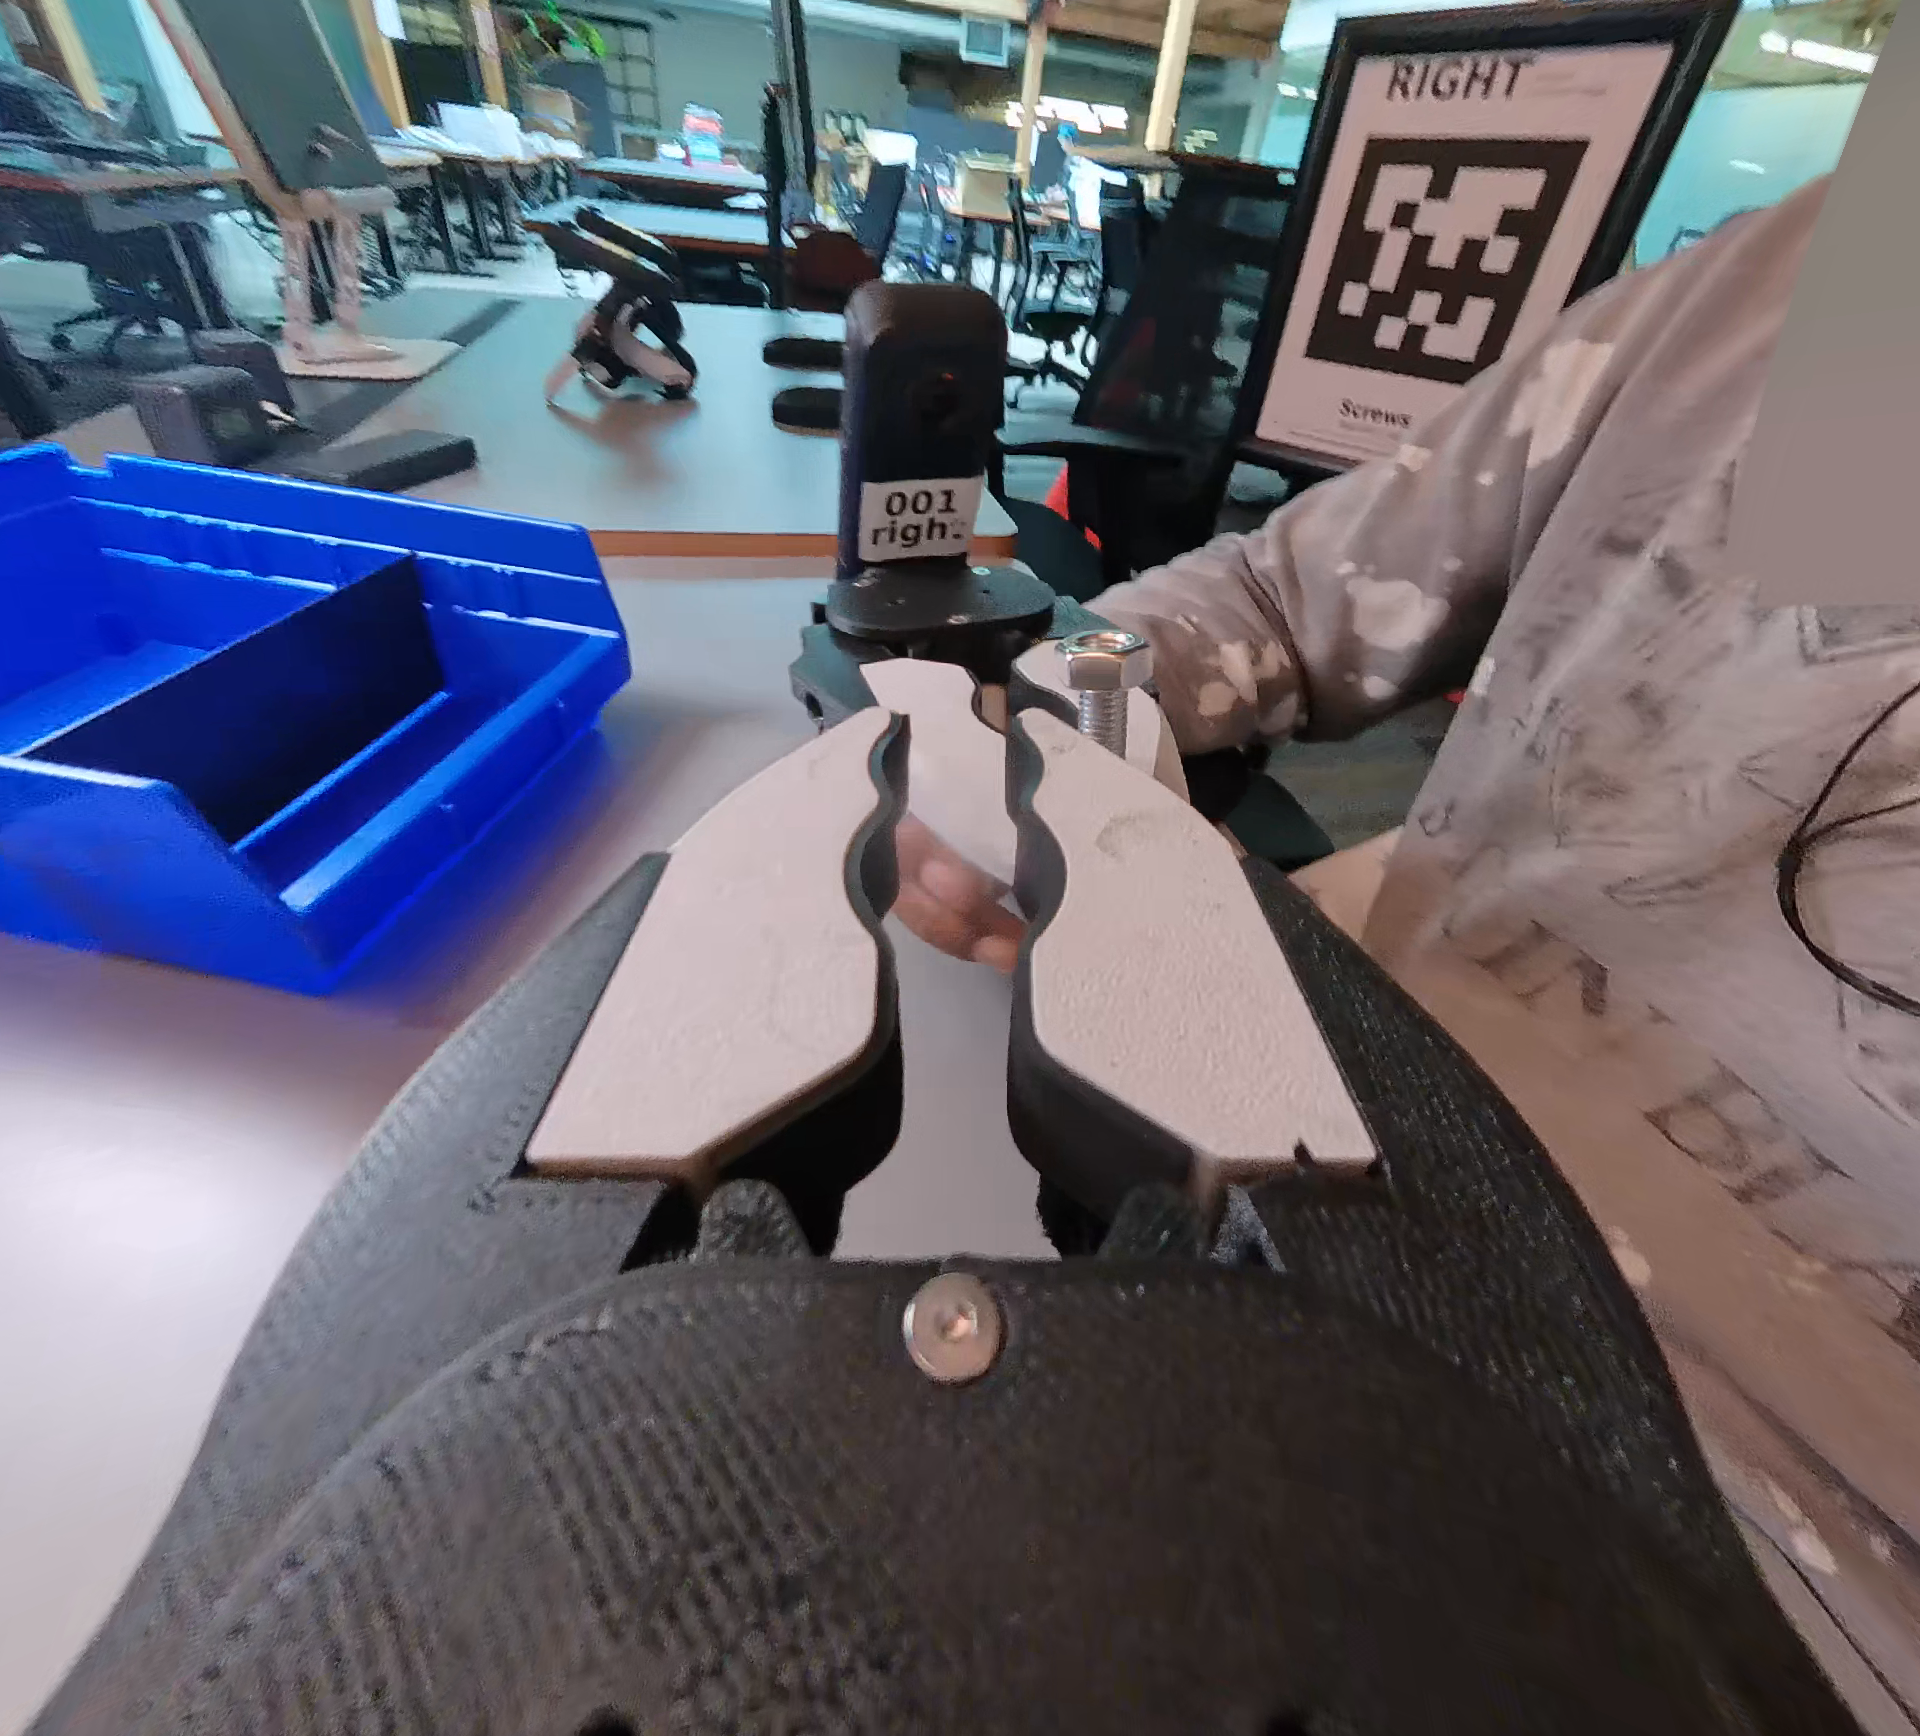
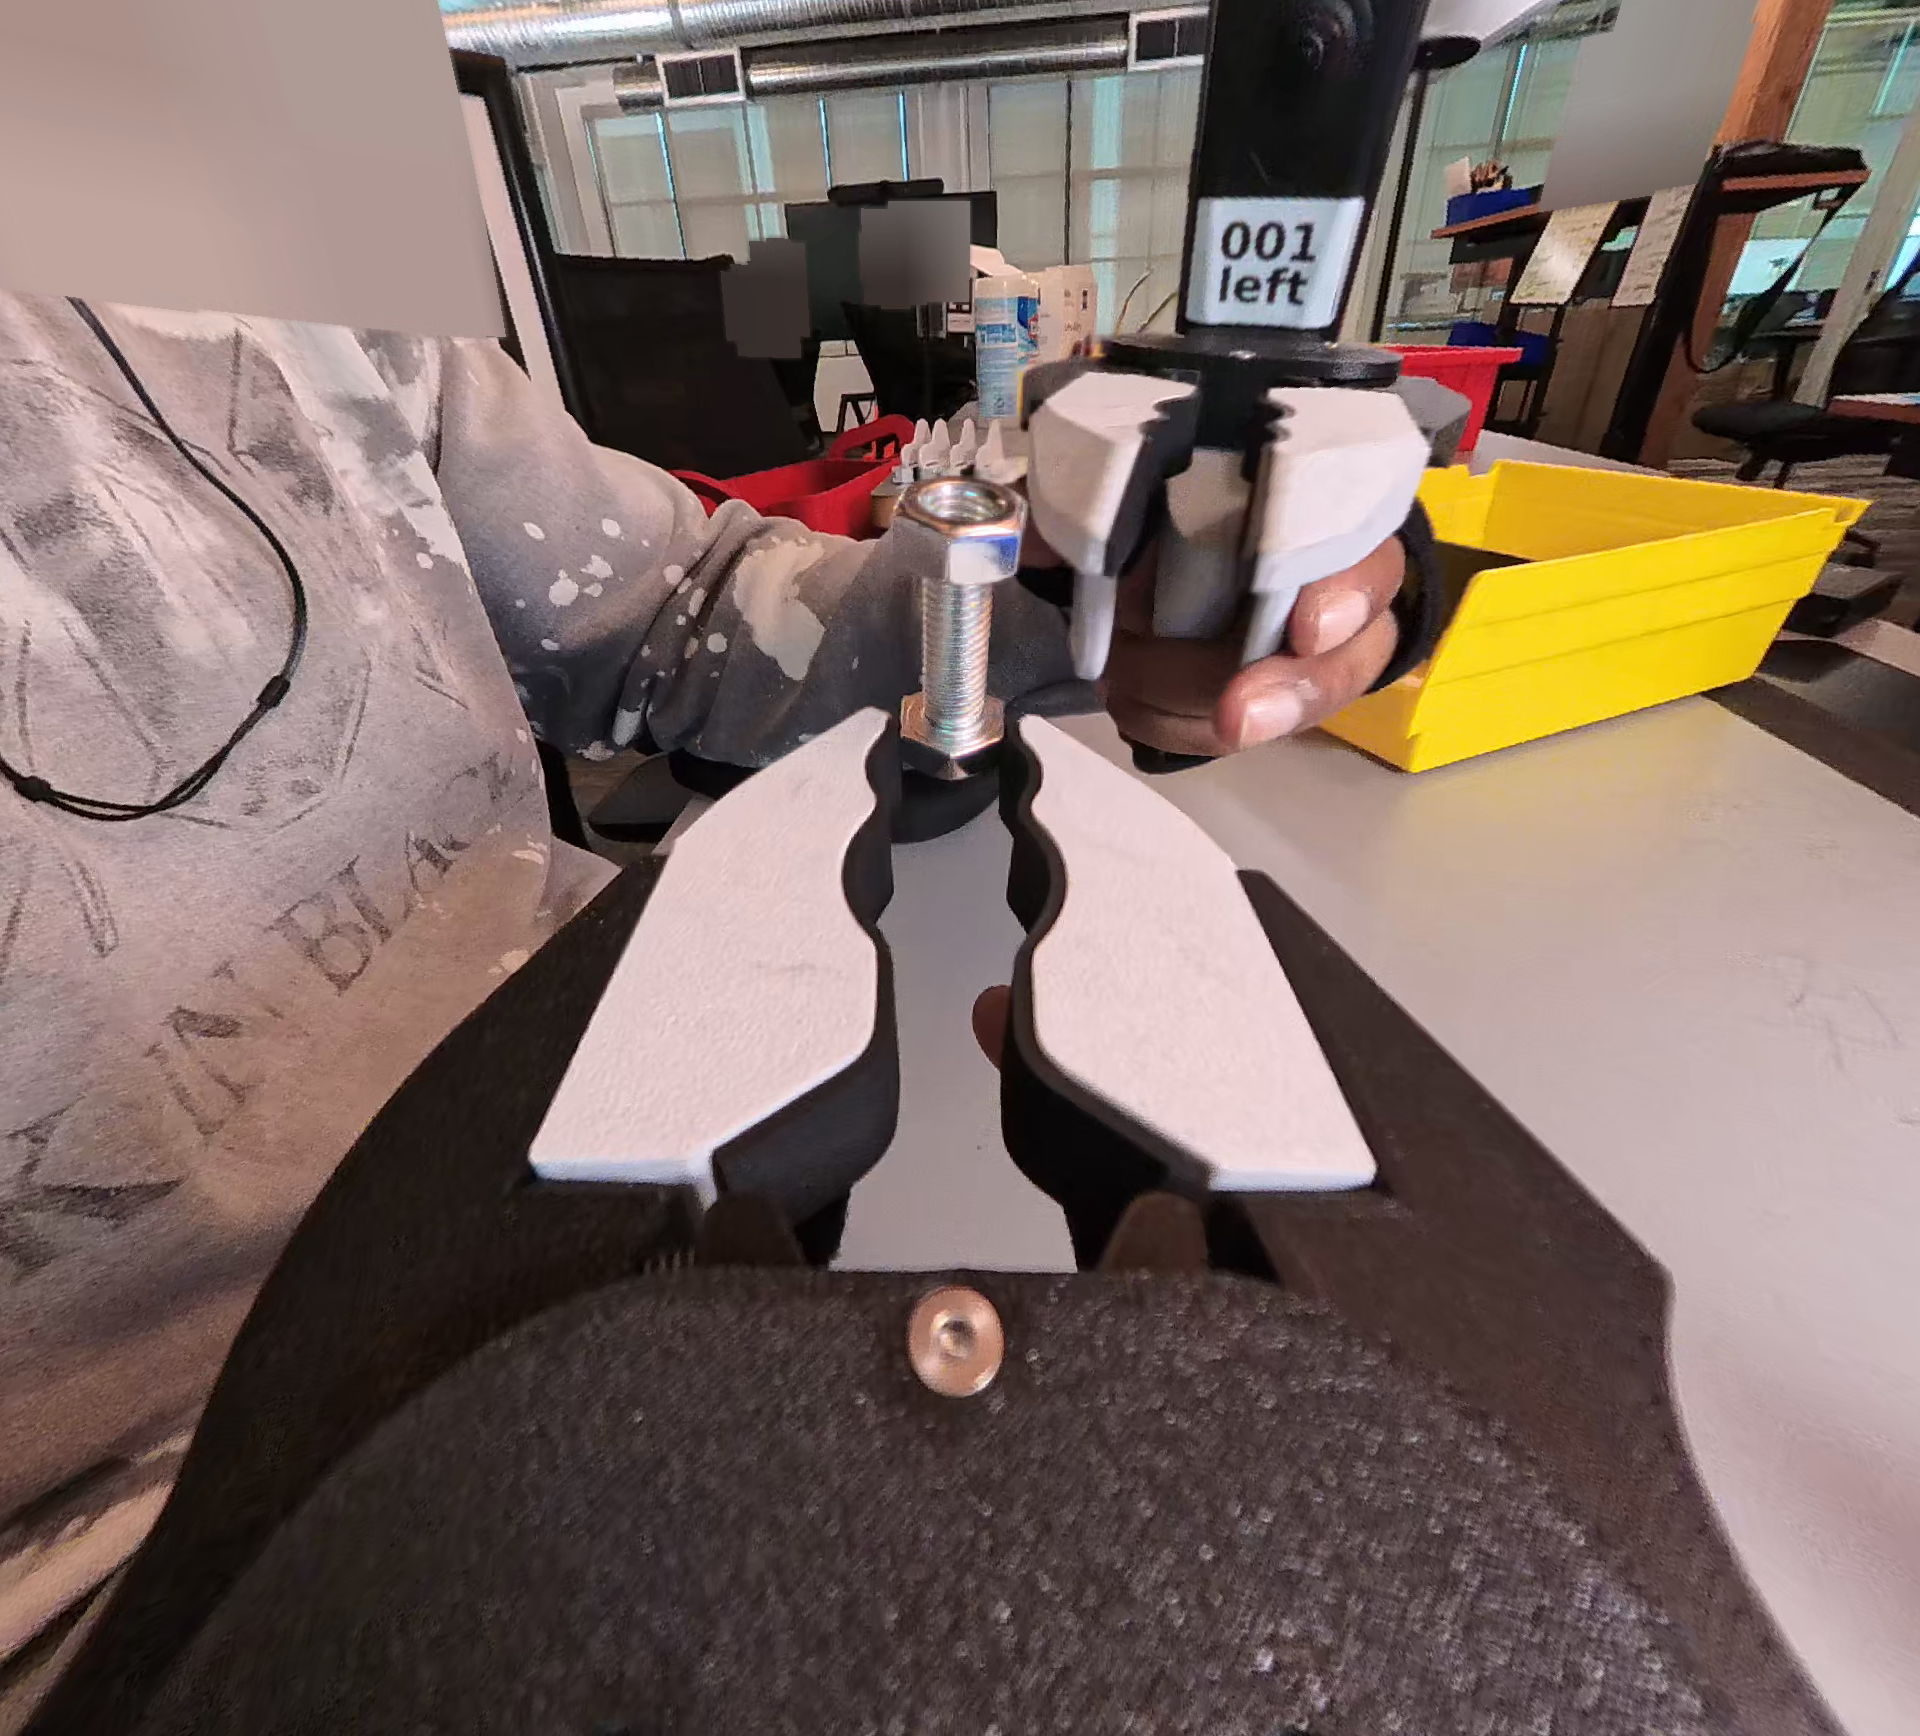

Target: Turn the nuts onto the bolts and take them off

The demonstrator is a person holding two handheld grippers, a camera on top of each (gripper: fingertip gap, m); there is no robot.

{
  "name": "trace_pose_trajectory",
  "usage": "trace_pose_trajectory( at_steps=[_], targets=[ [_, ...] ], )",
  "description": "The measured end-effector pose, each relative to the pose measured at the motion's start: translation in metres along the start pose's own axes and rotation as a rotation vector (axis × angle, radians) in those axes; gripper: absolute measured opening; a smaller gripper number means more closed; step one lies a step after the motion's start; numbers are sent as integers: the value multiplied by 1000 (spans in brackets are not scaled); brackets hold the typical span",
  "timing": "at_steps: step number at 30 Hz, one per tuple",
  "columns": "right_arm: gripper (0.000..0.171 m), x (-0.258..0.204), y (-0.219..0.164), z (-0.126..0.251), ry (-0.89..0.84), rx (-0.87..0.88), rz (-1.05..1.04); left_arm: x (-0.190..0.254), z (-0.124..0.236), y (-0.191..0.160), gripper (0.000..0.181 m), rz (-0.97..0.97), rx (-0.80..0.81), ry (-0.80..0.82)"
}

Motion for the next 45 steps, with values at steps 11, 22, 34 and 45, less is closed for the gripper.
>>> trace_pose_trajectory(
  at_steps=[11,22,34,45],
  targets=[
    [18,15,-2,9,-290,-75,38,2,-12,1,26,-23,26,118],
    [18,15,1,10,-337,-103,82,-3,-3,-1,29,4,74,137],
    [18,17,3,14,-377,-108,98,-11,4,-5,23,26,79,197],
    [18,18,7,18,-400,-85,97,-19,11,-5,20,52,101,324]
  ],
)
Point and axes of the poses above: each gripper's, where its closed fingertips meet, z back along the fingers, y out of its top, x = y × z across the jaws, the point moved 10 cm from there along z, back along the fingers, and after that the axes turned 3 degrees about z, right-handed, at the moved point
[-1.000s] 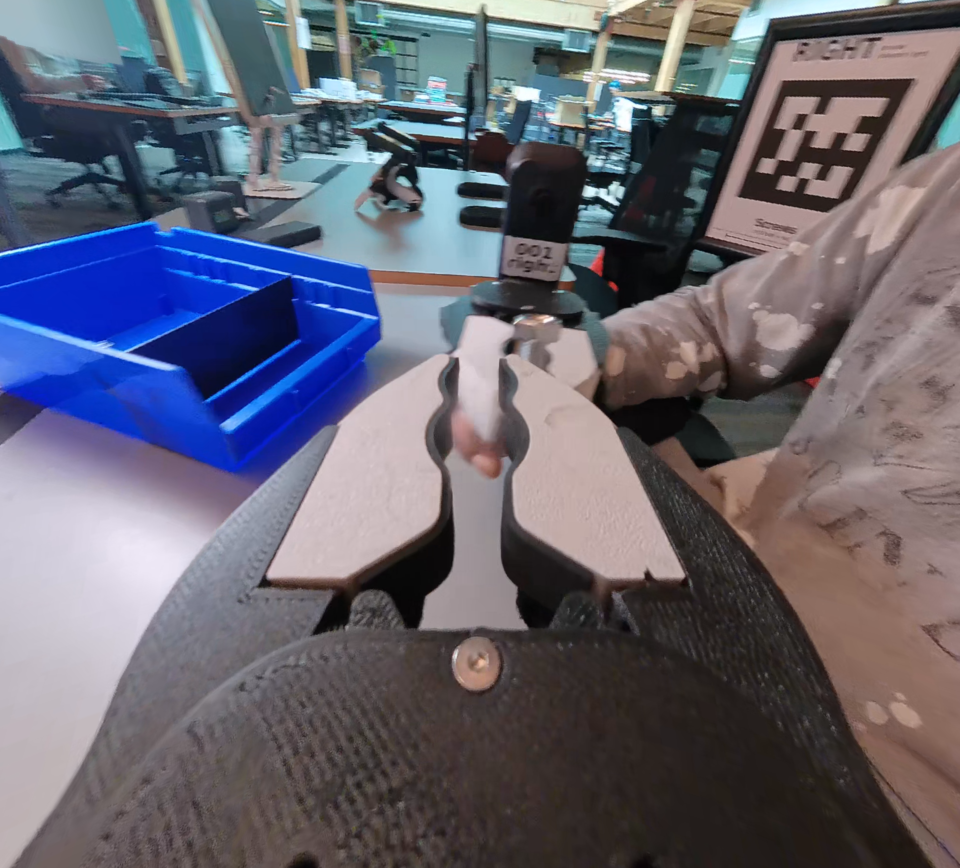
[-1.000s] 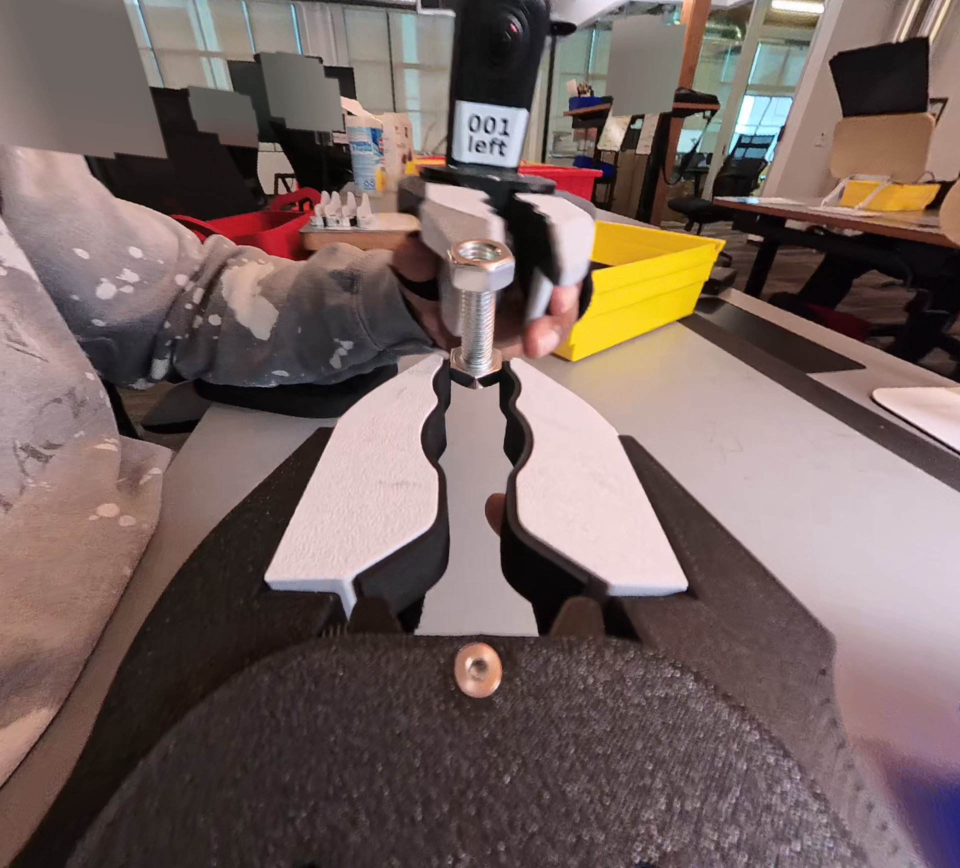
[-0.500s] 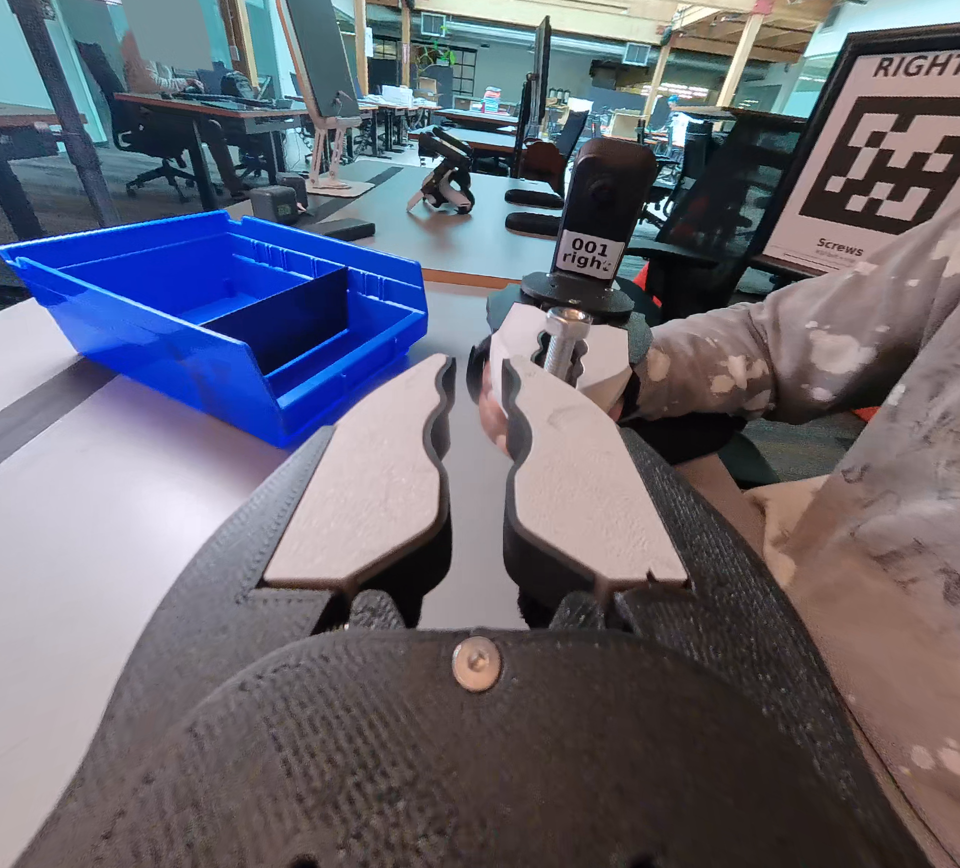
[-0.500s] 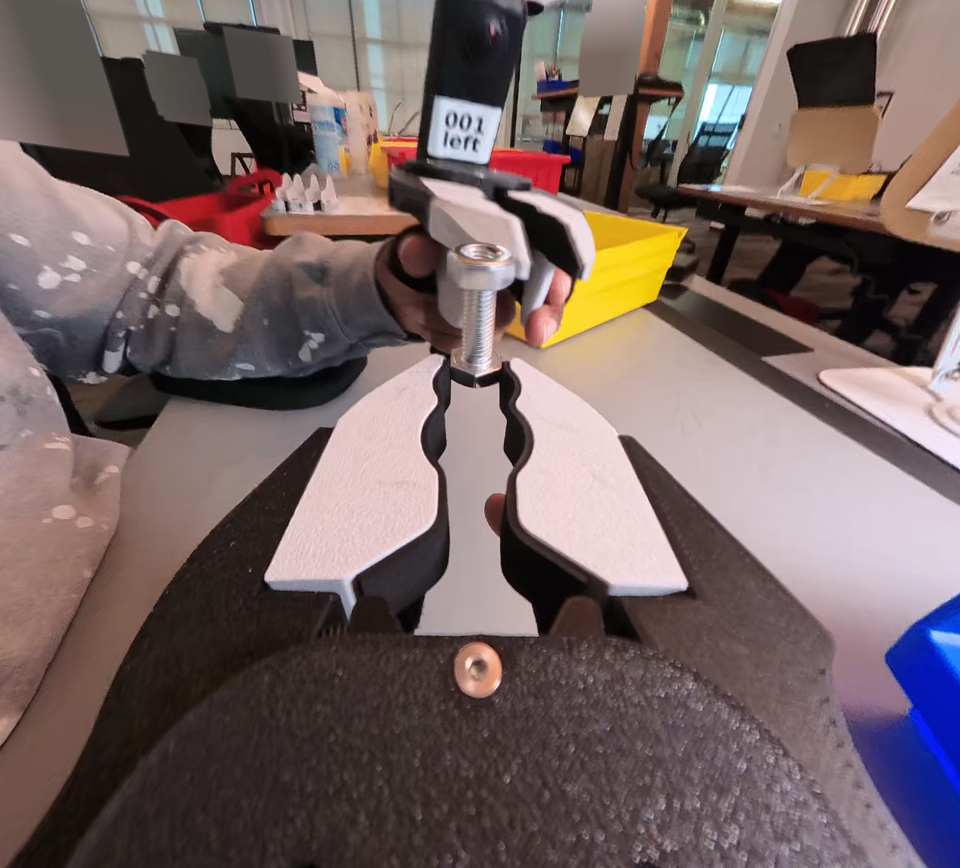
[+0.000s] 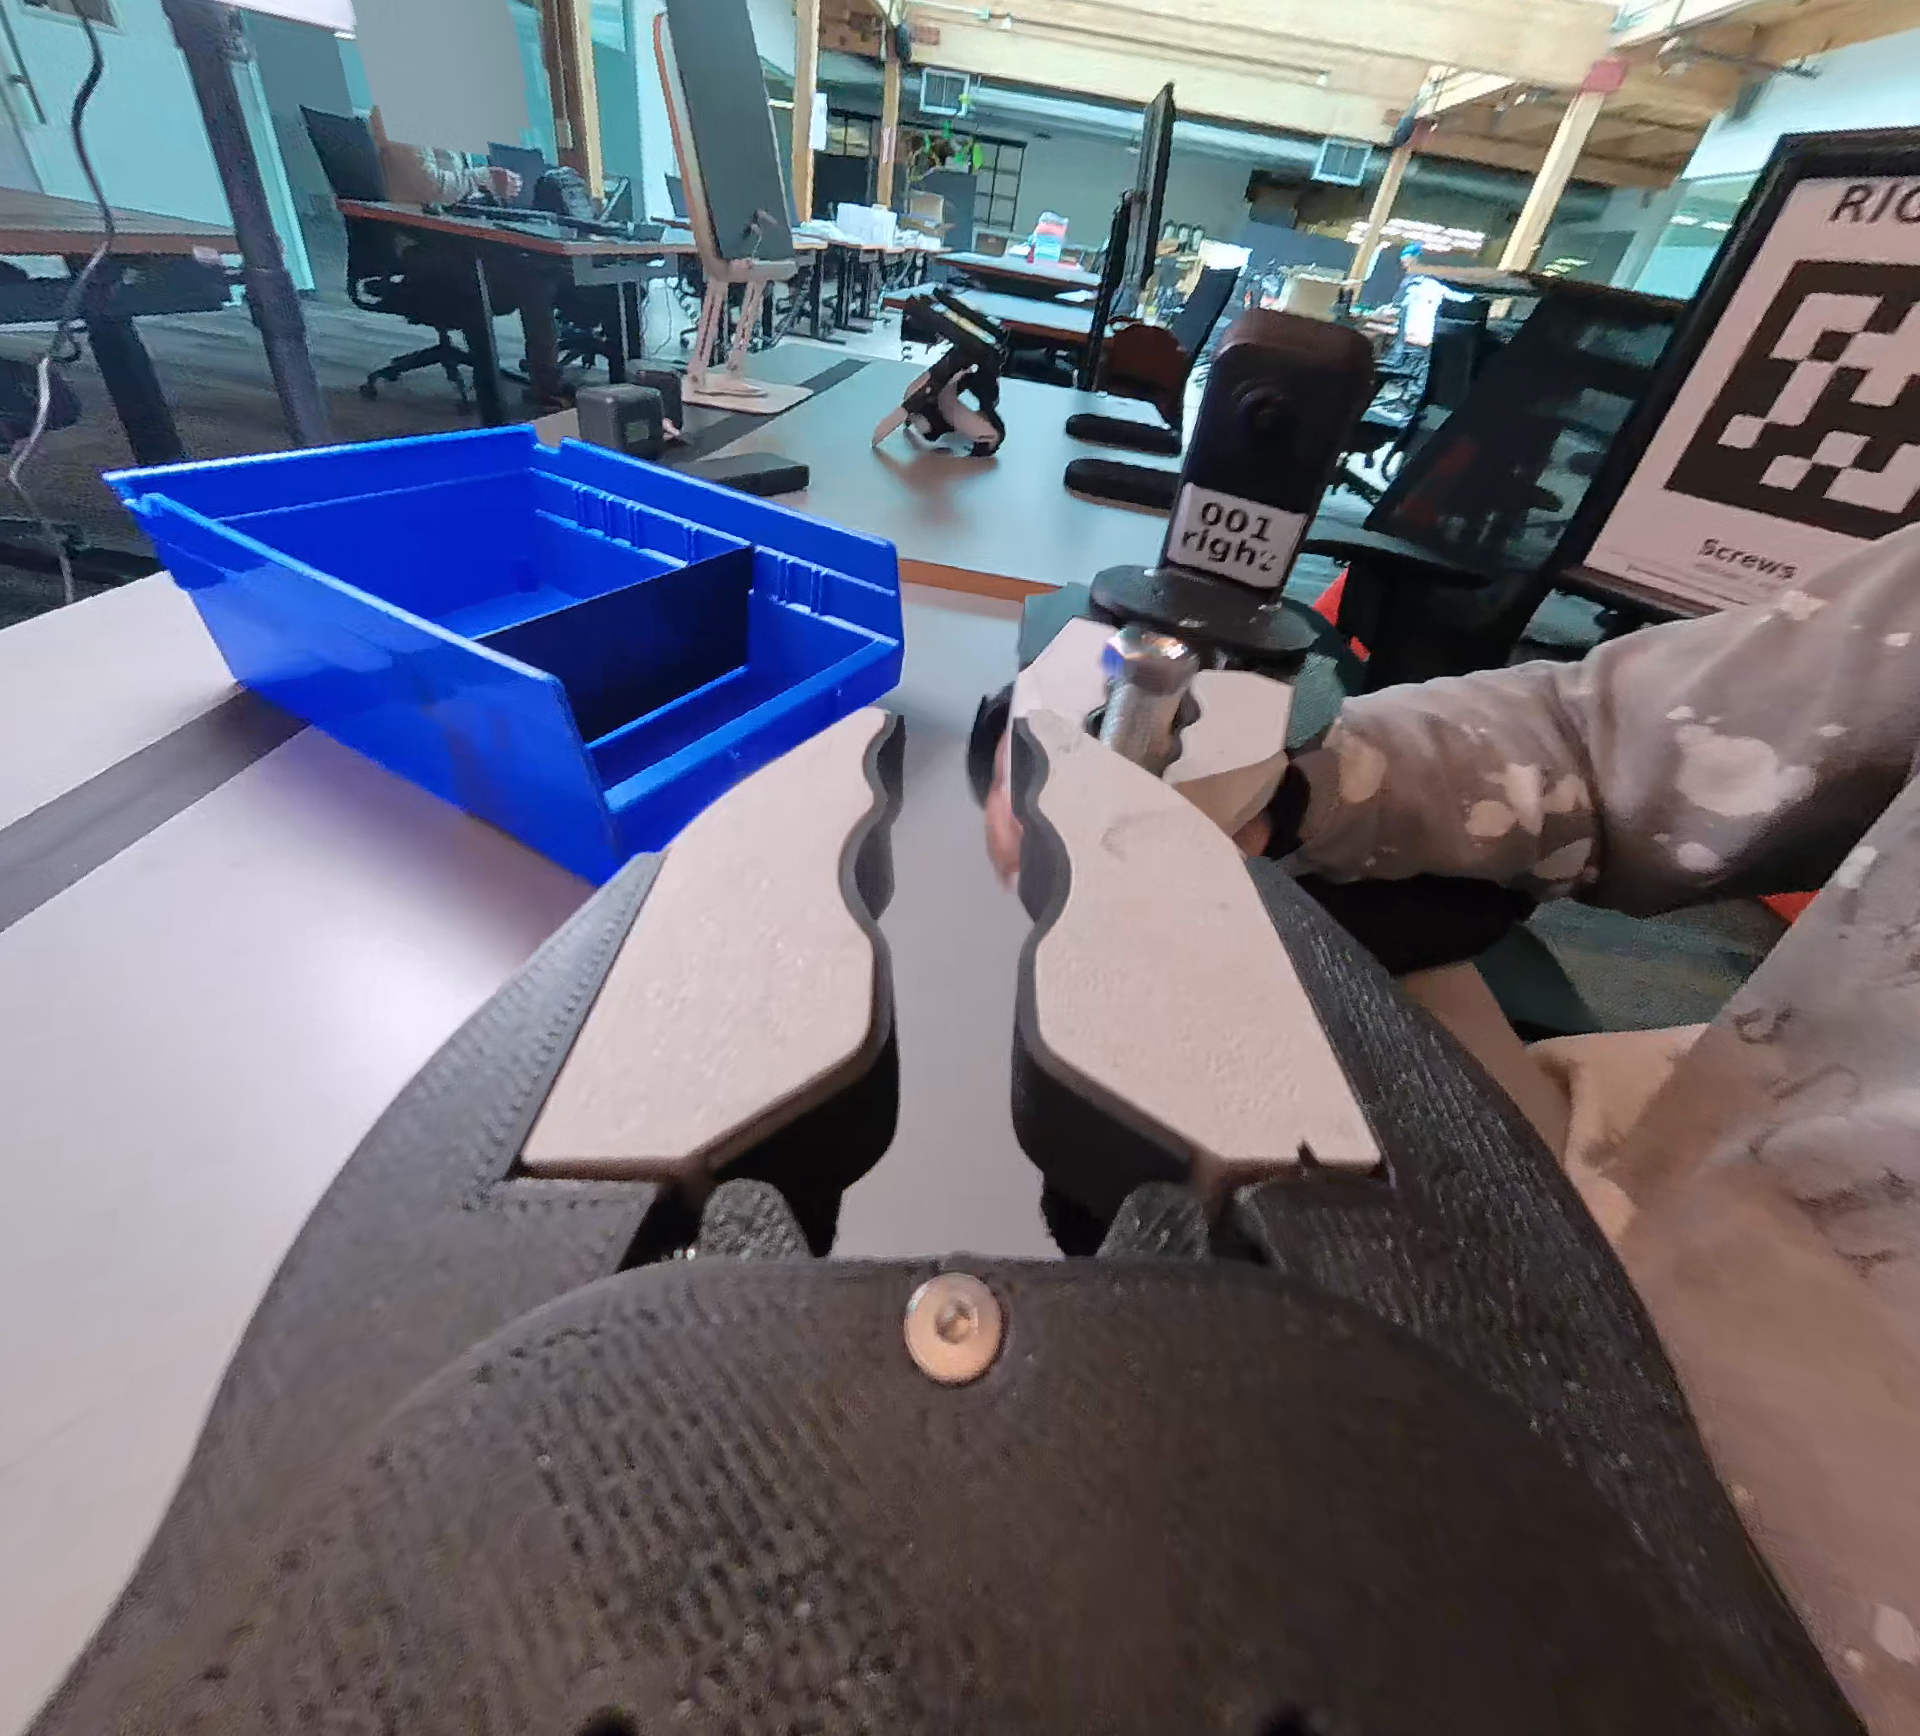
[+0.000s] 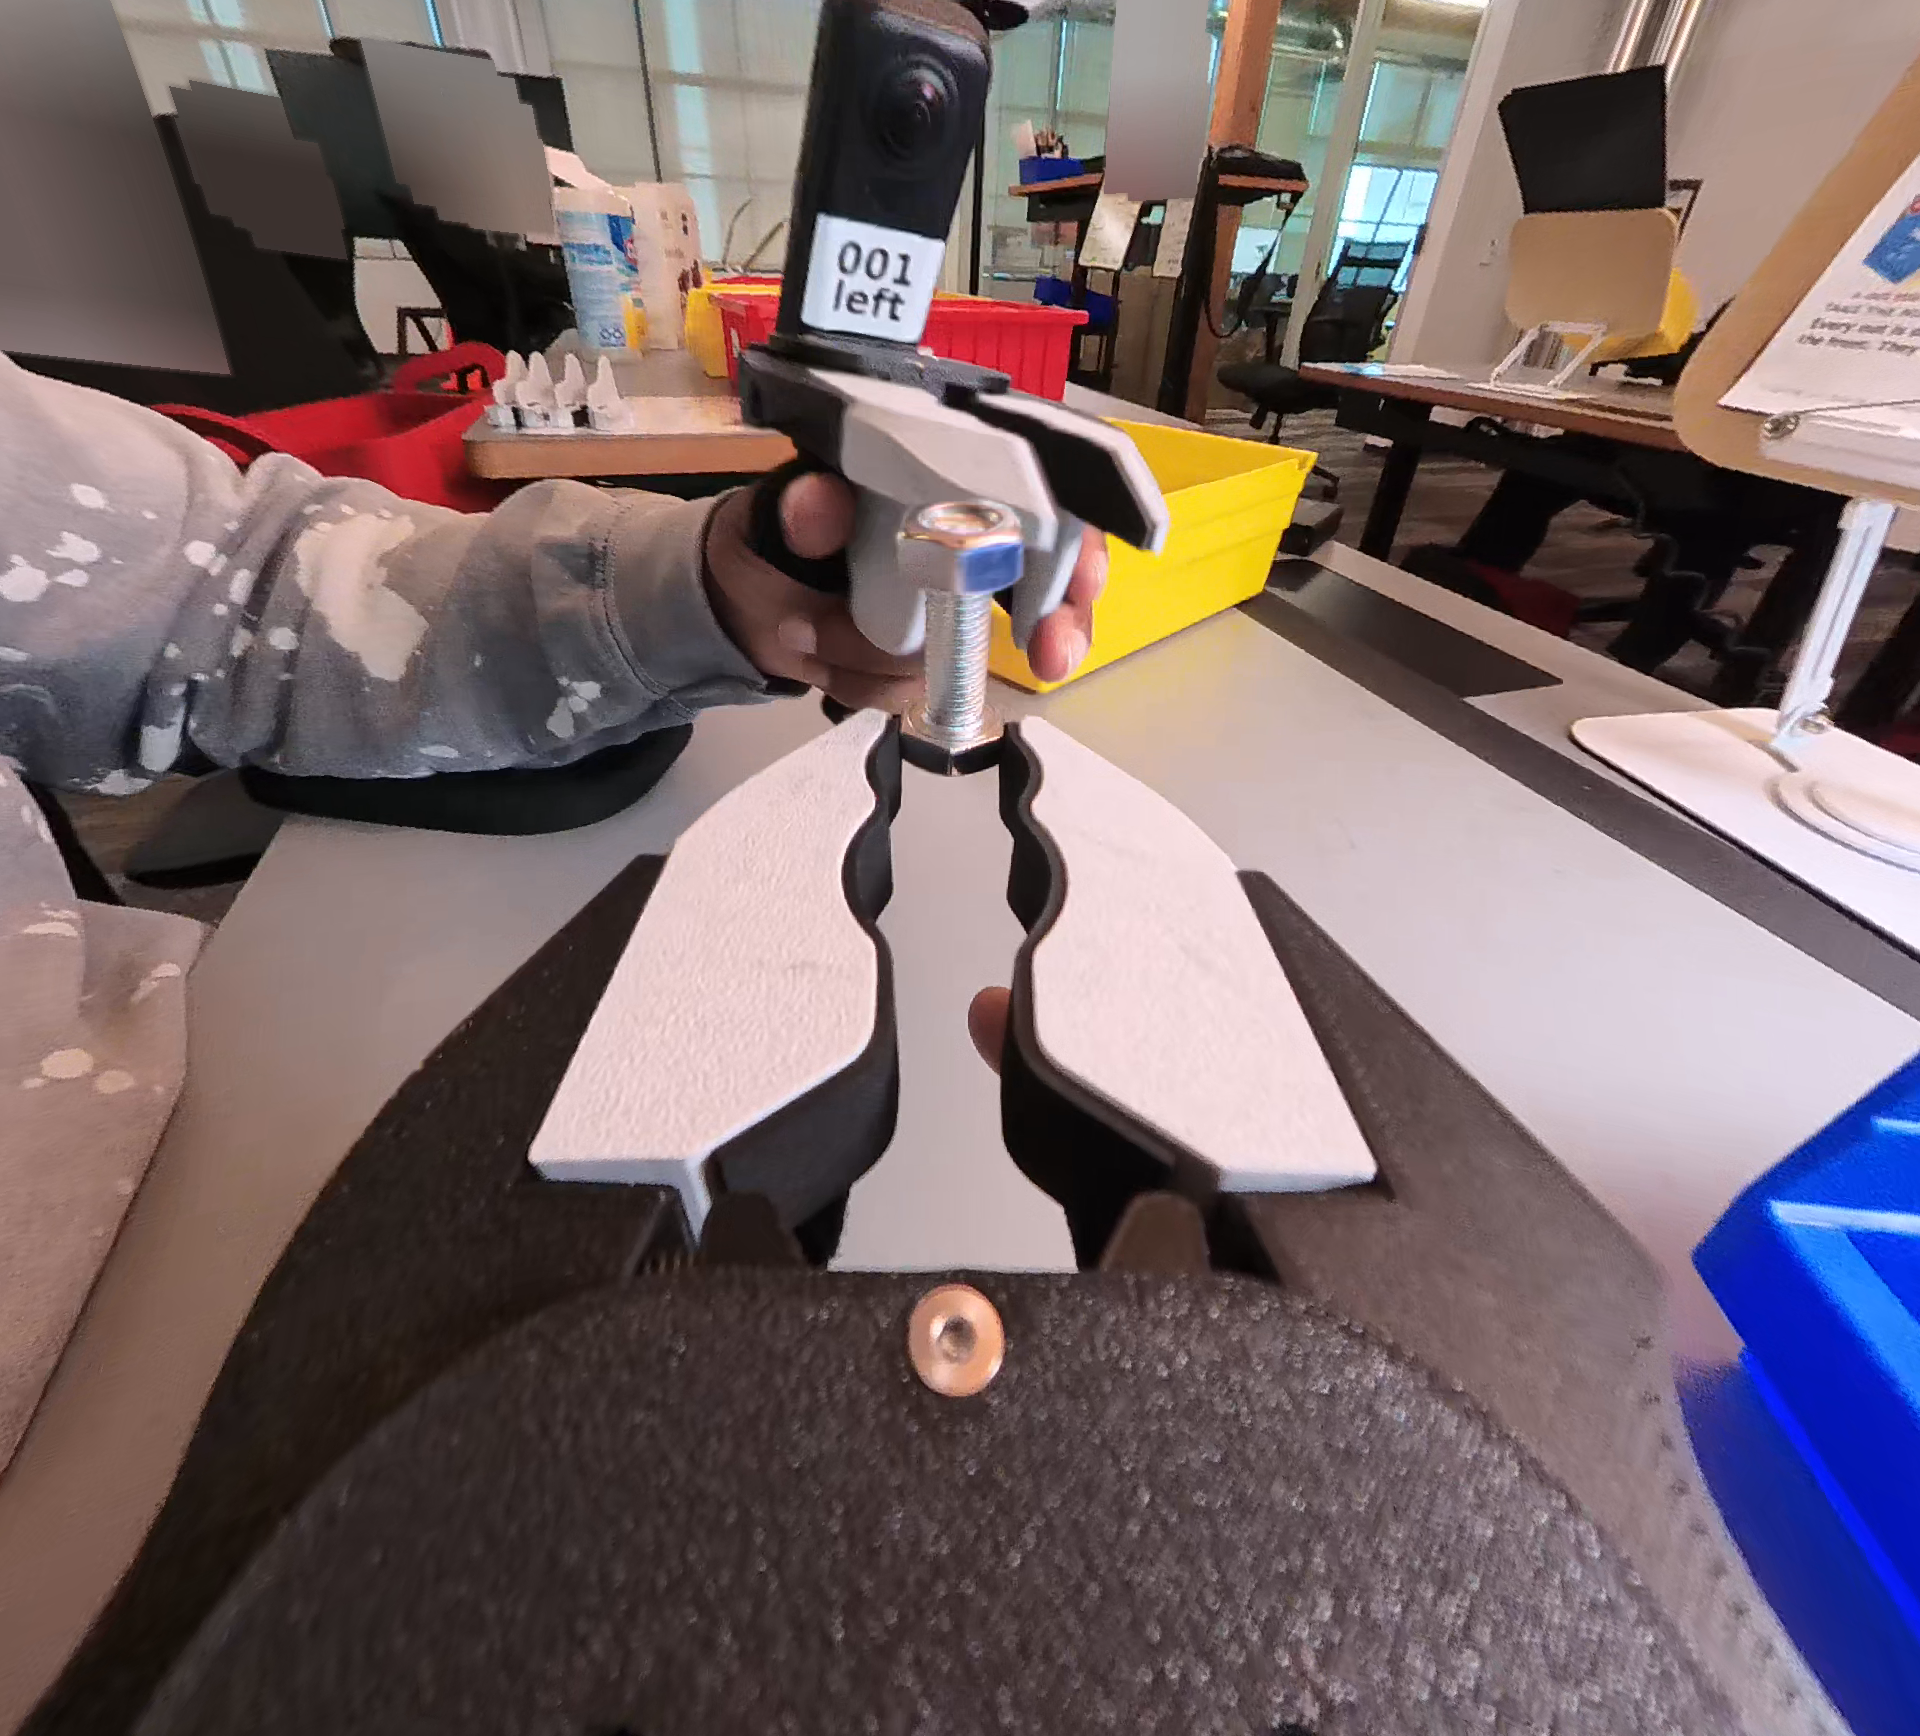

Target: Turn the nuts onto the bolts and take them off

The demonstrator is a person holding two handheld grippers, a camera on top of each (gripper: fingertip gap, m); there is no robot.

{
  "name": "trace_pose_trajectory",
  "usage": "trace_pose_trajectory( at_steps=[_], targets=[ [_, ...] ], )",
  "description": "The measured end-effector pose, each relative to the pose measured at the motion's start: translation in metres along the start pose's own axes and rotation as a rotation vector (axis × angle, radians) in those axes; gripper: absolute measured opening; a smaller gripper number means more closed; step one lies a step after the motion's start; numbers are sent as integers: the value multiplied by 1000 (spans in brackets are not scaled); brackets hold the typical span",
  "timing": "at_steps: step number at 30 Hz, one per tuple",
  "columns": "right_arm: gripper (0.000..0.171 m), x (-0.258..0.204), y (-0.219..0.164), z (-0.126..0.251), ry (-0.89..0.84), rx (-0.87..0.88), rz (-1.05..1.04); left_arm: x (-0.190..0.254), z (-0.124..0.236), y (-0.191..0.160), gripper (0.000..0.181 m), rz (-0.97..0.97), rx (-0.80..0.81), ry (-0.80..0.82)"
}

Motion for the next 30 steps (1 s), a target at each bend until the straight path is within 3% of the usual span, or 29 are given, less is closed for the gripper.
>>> trace_pose_trajectory(
  at_steps=[6,9,10,12,19,22,23,25,30],
  targets=[
    [18,1,-6,-4,-28,-54,-9,17,-18,-4,33,-24,-30,-55],
    [18,3,-6,-2,-33,-31,-22,13,-15,-1,29,4,-27,-31],
    [18,5,-5,0,-25,-6,-31,8,-11,0,15,6,-28,32],
    [18,5,-1,3,-18,29,-29,2,-5,-1,17,-18,-12,87],
    [18,5,-5,-1,-55,-19,-31,17,-17,-2,33,19,-11,-38],
    [18,3,-3,0,-48,-2,-26,16,-18,-2,31,7,-24,-20],
    [18,4,-3,1,-45,14,-32,12,-16,-1,20,26,-27,19],
    [18,4,2,5,-13,77,-33,3,-9,-2,16,14,-29,88],
    [18,6,0,5,-44,59,-33,11,-11,2,30,39,6,4]
  ],
)
Point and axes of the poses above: each gripper's, where its closed fingertips meet, z back along the fingers, y out of its top, x = y × z across the jaws, the point moved 10 cm from there along z, back along the fingers, and after that the axes turned 3 degrees about z, right-handed, at the moved point
